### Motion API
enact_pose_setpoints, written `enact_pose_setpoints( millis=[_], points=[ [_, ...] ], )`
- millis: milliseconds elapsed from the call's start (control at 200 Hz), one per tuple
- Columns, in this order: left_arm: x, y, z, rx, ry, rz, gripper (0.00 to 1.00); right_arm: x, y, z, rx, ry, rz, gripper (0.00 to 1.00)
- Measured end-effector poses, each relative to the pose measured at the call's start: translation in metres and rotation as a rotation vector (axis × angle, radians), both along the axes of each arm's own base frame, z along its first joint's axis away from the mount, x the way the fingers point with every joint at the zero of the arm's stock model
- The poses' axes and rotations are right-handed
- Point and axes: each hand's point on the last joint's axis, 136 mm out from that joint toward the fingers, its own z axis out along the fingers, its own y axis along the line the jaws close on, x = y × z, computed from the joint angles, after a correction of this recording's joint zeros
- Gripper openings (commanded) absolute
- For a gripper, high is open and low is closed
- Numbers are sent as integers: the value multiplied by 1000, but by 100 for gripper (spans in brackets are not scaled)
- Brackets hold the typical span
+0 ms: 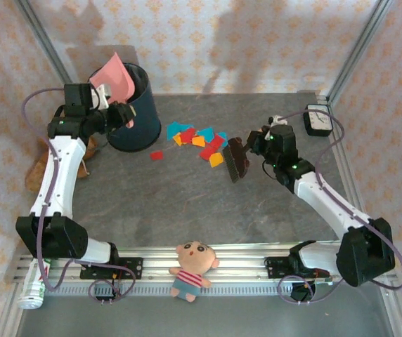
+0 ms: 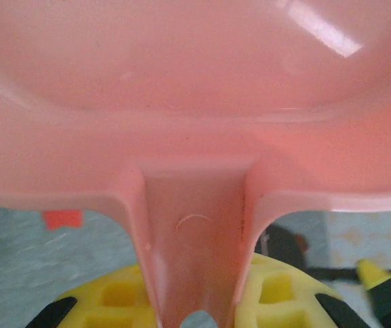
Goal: Sweep away the paper scraps from the table
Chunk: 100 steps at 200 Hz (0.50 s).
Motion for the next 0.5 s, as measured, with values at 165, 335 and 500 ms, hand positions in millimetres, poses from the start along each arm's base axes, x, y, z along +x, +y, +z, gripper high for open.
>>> enact_pose_setpoints(
  millis=[165, 335, 500],
  points=[
    [-36, 2, -19, 162, 51, -34, 0, 29, 6, -6, 102, 40, -21, 0],
    [-64, -8, -23, 273, 48, -96, 0, 59, 11, -7, 179, 56, -49, 0],
    [-84, -13, -36, 324, 78, -134, 0, 86, 18, -18, 227, 84, -59, 0]
  ],
)
